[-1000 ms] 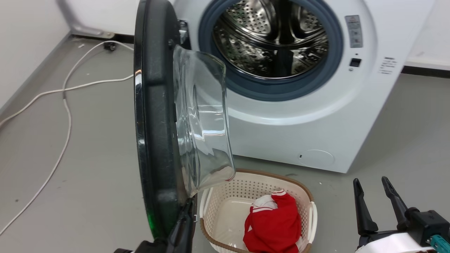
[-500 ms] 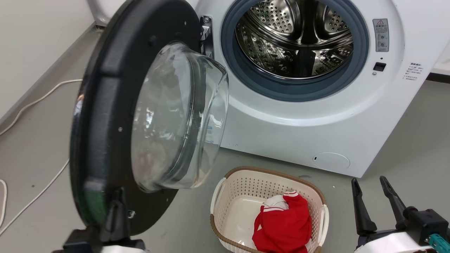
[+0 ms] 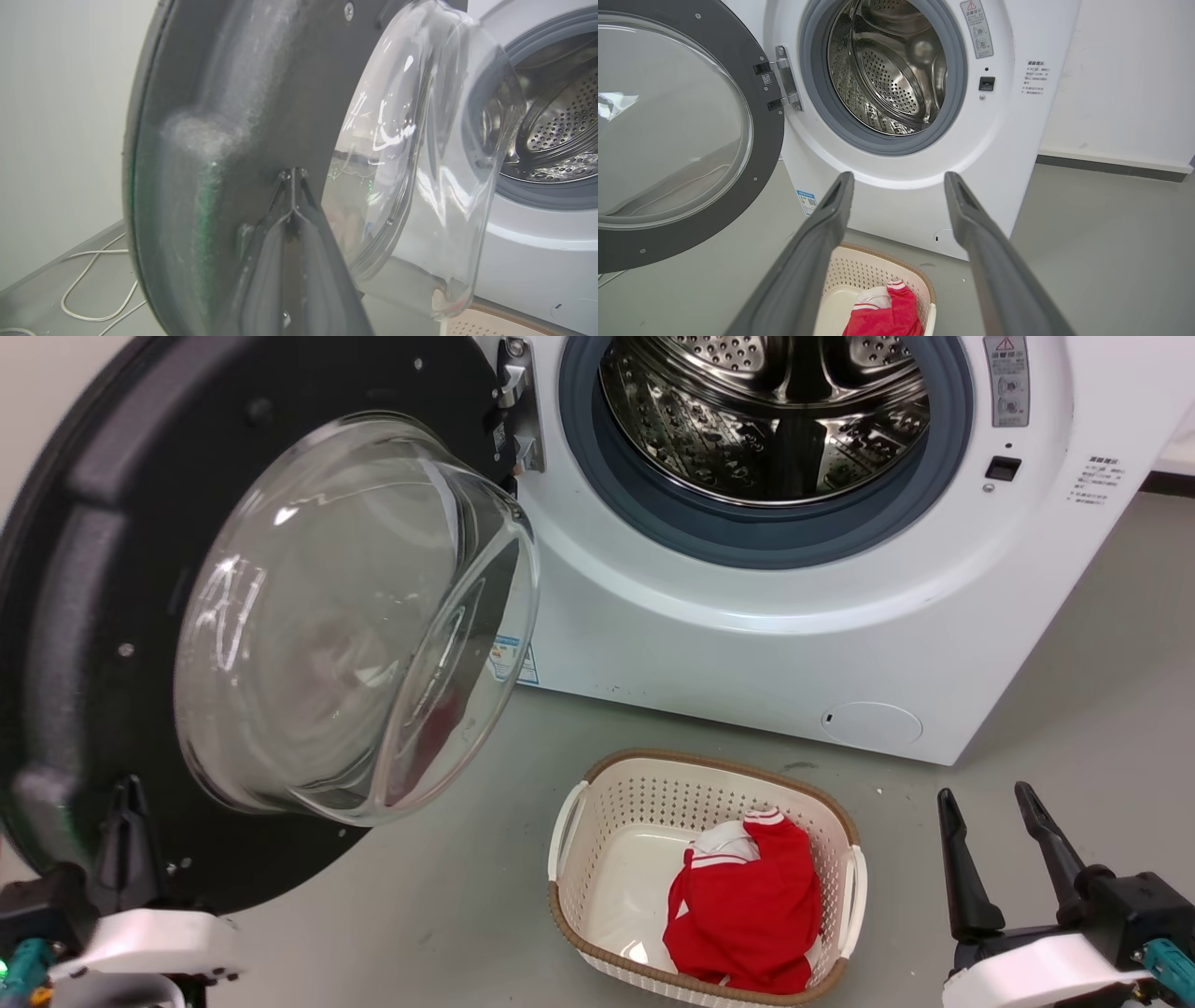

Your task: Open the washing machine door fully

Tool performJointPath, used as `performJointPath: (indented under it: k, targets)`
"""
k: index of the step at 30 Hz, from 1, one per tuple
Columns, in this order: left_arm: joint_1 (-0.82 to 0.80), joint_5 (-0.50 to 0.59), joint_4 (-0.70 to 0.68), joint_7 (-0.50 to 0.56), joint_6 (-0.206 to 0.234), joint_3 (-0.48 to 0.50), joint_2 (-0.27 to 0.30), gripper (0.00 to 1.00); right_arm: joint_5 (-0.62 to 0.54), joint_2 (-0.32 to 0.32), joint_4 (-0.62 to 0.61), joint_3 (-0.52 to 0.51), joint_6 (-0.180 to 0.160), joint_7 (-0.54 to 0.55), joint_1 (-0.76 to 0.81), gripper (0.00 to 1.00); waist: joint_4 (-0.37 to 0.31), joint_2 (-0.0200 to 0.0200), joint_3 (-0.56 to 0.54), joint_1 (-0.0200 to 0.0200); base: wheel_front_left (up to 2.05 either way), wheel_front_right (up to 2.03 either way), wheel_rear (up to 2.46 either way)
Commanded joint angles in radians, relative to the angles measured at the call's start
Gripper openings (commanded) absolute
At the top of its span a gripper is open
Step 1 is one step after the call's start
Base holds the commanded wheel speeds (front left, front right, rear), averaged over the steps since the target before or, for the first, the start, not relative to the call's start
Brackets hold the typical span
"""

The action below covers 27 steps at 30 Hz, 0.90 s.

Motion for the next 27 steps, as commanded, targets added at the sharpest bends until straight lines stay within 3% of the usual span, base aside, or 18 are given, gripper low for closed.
performJointPath:
  k: [1,15,21,27]
  targets:
    - [-0.029,0.006,0.015,-0.002,-0.003,0.027,0.019,0.00,-0.007,0.002,-0.006,0.000,-0.001,0.002,-0.016,1.00,-0.008,-0.0001,0.012,-0.0001,0.00,0.00,0.00]
    - [-0.116,-0.015,0.175,-0.002,-0.059,0.156,0.098,0.00,-0.019,0.002,-0.008,-0.007,-0.001,0.007,-0.054,1.00,-0.033,-0.0001,0.042,-0.0001,0.00,0.00,0.00]
    - [-0.136,0.003,0.206,-0.003,-0.077,0.160,0.093,0.00,-0.008,0.002,0.001,-0.005,-0.001,0.003,-0.051,1.00,-0.038,-0.0001,0.035,-0.0001,0.00,0.00,0.00]
    - [-0.078,0.043,0.150,-0.002,-0.077,0.151,0.059,0.00,0.002,0.002,0.013,-0.005,-0.001,-0.008,-0.044,1.00,-0.051,-0.0001,0.015,-0.0001,0.00,0.00,0.00]
